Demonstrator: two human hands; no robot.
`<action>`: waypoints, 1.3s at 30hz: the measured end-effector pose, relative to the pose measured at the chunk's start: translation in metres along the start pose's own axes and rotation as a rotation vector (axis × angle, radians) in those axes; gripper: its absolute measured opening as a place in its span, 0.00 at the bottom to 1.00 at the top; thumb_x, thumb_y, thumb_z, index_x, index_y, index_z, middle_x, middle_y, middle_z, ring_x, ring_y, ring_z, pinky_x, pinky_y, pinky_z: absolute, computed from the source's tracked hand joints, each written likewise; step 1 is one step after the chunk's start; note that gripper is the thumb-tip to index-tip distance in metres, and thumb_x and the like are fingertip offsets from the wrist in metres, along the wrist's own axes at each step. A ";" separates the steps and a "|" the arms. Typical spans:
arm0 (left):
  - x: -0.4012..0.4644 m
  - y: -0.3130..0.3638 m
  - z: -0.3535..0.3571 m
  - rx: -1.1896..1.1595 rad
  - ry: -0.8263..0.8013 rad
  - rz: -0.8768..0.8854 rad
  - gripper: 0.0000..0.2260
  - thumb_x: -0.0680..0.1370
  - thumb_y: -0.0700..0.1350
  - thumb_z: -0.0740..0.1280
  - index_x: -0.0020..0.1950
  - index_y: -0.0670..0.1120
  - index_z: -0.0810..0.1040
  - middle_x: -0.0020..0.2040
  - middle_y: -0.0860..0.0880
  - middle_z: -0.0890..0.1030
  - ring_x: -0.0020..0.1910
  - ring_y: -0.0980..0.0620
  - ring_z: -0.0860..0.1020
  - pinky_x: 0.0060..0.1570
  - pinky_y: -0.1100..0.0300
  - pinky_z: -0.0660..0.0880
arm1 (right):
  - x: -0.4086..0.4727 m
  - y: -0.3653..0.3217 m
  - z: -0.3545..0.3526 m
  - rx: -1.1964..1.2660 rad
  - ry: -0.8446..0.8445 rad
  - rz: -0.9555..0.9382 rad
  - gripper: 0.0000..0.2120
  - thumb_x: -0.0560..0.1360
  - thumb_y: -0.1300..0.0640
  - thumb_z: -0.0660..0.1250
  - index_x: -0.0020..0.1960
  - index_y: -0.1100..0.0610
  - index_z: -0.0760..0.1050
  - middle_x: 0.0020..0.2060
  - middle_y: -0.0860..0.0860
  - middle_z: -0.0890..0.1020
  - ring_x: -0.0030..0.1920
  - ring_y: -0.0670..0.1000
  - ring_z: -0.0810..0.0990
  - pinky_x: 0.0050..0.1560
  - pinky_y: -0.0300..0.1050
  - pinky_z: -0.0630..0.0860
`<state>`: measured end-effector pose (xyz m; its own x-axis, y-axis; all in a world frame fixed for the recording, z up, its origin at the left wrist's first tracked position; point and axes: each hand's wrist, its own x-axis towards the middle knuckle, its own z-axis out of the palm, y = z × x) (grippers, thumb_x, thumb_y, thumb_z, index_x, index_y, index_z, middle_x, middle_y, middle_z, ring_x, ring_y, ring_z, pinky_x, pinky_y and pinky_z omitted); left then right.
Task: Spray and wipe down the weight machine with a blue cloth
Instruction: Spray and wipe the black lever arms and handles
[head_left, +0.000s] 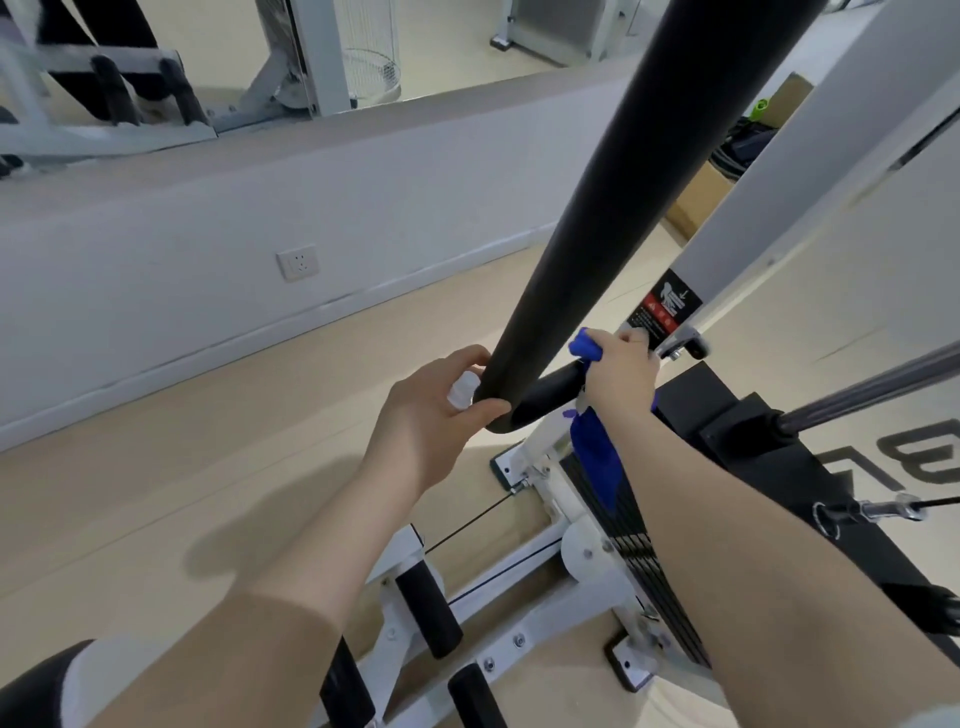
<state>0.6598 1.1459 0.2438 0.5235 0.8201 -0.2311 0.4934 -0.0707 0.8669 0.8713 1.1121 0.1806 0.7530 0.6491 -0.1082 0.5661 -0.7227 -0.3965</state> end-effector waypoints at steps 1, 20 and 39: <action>0.000 0.000 0.000 -0.016 0.003 -0.002 0.14 0.75 0.48 0.68 0.59 0.57 0.74 0.52 0.57 0.78 0.46 0.52 0.75 0.38 0.65 0.70 | -0.007 -0.008 0.001 0.032 -0.041 0.002 0.26 0.72 0.71 0.58 0.65 0.49 0.72 0.61 0.54 0.67 0.58 0.59 0.70 0.47 0.43 0.68; 0.007 -0.003 0.001 0.036 -0.092 0.008 0.10 0.75 0.49 0.67 0.54 0.59 0.71 0.51 0.58 0.77 0.45 0.54 0.76 0.43 0.63 0.74 | -0.107 -0.074 -0.031 0.965 -0.432 0.463 0.07 0.79 0.56 0.57 0.44 0.51 0.71 0.39 0.52 0.78 0.44 0.51 0.77 0.43 0.43 0.71; -0.041 -0.026 -0.007 -0.188 0.102 -0.108 0.11 0.76 0.43 0.63 0.55 0.56 0.75 0.55 0.54 0.79 0.39 0.50 0.79 0.35 0.66 0.68 | -0.075 -0.029 0.016 -0.316 -0.117 -0.316 0.09 0.75 0.65 0.61 0.54 0.55 0.70 0.54 0.56 0.71 0.44 0.52 0.73 0.45 0.44 0.72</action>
<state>0.6212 1.1181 0.2337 0.3972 0.8709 -0.2895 0.3996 0.1198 0.9088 0.7935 1.0882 0.1851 0.4943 0.8586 -0.1356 0.8500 -0.5101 -0.1315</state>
